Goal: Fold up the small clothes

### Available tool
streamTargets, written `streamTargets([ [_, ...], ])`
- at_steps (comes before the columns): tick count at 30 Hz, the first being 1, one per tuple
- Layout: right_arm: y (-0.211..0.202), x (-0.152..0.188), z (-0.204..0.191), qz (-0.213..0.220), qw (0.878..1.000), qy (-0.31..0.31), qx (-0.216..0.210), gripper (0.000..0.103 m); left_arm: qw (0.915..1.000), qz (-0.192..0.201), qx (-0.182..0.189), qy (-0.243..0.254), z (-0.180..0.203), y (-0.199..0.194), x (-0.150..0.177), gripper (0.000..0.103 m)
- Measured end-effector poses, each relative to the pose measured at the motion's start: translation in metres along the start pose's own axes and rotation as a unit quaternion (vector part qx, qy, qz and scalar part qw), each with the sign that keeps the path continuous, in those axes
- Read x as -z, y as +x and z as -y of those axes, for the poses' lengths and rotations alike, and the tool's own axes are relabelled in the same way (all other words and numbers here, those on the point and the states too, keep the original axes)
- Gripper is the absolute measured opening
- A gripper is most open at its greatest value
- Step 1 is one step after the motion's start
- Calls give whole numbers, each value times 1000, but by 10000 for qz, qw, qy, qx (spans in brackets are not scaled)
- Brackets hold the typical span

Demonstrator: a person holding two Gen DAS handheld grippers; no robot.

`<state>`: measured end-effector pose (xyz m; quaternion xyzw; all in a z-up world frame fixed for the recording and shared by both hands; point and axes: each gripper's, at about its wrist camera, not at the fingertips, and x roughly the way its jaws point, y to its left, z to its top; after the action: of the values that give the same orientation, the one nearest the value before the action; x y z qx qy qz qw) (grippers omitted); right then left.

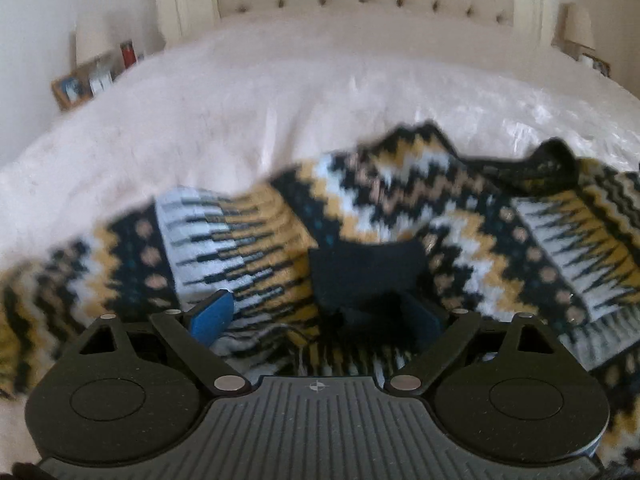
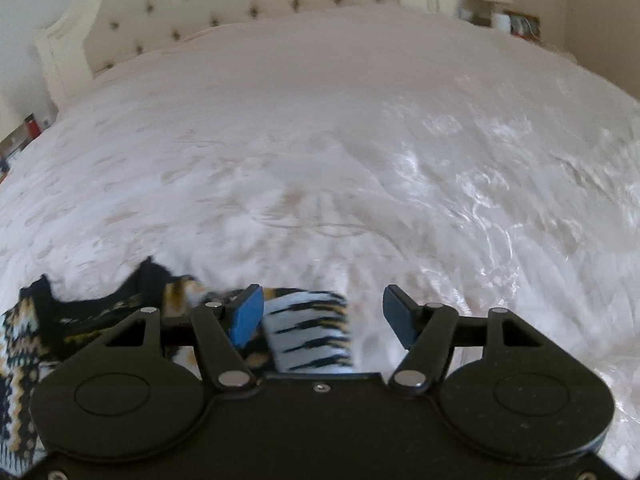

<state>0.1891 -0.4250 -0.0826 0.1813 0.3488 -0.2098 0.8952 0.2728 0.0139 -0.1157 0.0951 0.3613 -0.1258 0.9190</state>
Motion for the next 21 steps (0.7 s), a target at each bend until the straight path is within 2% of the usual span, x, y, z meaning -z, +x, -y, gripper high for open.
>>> streamTargets([
  [4,21,-2,15,-153,9986,407,-299,70,9992,-30,243,-314,-15,2,3,95],
  [10,42,3,25,-338,9927,882,-748,69,9993,41,208,-299,-13,2,6,96],
  [12,39,6,20,-408,9923,796,-861,48,9992,42,225,-320,-12,1,5,96],
  [13,36,7,15,-440,9930,663,-874,21,9992,47,224,-323,-11,0,5,96],
  [16,14,12,-7,-33,9976,-234,-651,16,9992,53,216,-321,-12,-1,4,96],
  [18,0,14,-18,423,9960,-751,-213,15,9992,52,218,-326,-13,-1,4,96],
  [19,-1,13,-20,499,9951,-853,-25,15,9992,54,216,-325,-13,-1,4,96],
  [21,11,11,-20,328,9945,-936,336,14,9992,58,217,-324,-13,-1,4,96],
])
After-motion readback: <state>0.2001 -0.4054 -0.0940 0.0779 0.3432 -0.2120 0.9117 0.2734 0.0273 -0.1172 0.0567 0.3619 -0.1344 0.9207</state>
